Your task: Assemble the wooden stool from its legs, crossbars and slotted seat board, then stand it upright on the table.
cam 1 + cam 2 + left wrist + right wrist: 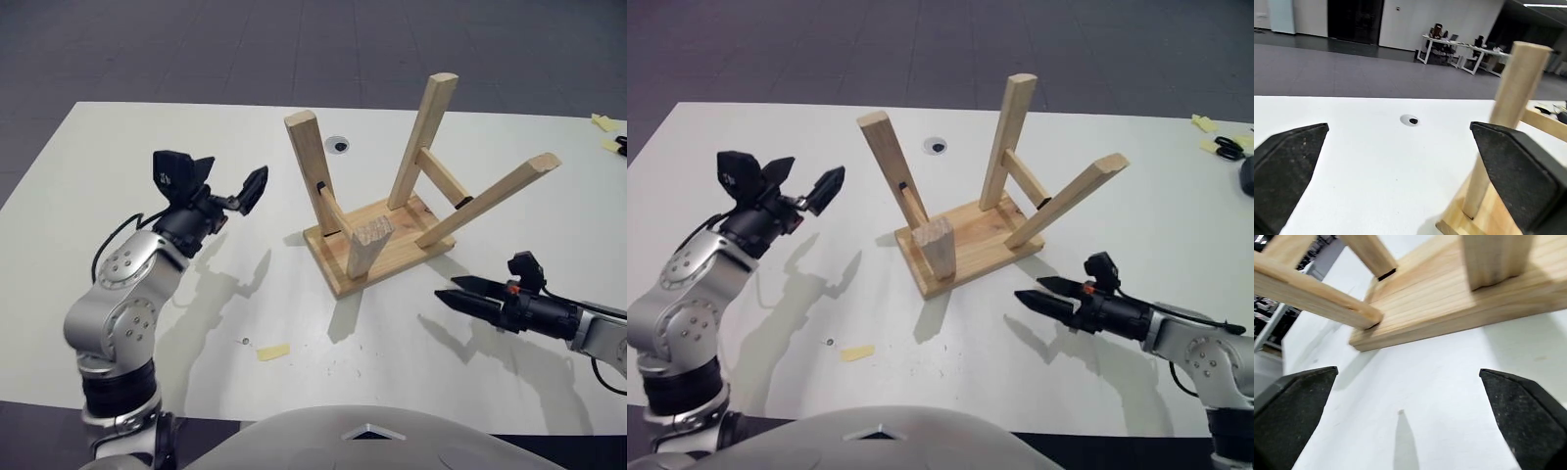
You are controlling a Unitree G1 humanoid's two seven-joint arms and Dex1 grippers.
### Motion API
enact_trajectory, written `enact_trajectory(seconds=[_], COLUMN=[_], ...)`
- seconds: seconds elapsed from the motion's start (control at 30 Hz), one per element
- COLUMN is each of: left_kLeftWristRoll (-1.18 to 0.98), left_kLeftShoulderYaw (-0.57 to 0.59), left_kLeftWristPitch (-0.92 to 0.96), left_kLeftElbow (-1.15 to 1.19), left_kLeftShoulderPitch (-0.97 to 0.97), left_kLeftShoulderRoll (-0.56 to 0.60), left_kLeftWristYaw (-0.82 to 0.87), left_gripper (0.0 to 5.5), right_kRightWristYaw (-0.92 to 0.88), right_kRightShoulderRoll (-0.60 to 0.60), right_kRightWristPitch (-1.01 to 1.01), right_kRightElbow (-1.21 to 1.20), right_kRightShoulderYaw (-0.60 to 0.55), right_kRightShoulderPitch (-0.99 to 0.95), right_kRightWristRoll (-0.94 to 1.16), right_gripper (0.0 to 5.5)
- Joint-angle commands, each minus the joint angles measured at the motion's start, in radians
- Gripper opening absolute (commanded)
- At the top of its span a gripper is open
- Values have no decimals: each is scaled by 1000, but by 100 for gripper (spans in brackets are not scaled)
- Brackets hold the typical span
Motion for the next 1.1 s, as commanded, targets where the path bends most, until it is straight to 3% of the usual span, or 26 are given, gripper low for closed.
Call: enact_trajectory(seconds=[0.03,0.17,0.37,0.6,0.73,0.83,0.97,1.1], left_kLeftWristRoll=[37,52,-20,-12,125,83,-38,68], left_kLeftShoulderYaw=[-4,-74,-52,-69,-113,-141,-206,-310], left_kLeftWristPitch=[2,-13,37,32,-127,-127,-49,-114], left_kLeftElbow=[30,40,46,93,250,168,20,50], left_kLeftShoulderPitch=[62,67,108,101,97,101,51,11], left_kLeftShoulderRoll=[98,121,248,416,574,629,604,437], left_kLeftWristYaw=[-76,-137,-317,-510,-706,-833,-880,-713], left_gripper=[537,537,537,537,537,537,537,537], right_kRightWristYaw=[-161,-121,80,-9,52,51,76,183], right_kRightShoulderRoll=[175,243,97,180,138,138,124,83], right_kRightWristPitch=[-191,-133,74,-7,-11,-28,-26,-69], right_kRightElbow=[74,-14,-205,-296,-319,-285,-244,-176], right_kRightShoulderYaw=[-19,25,32,38,46,33,33,95], right_kRightShoulderPitch=[-204,-253,-67,22,76,46,2,-37], right_kRightWristRoll=[-115,-39,100,24,6,-11,-19,-89], right_gripper=[540,540,540,540,540,540,540,540])
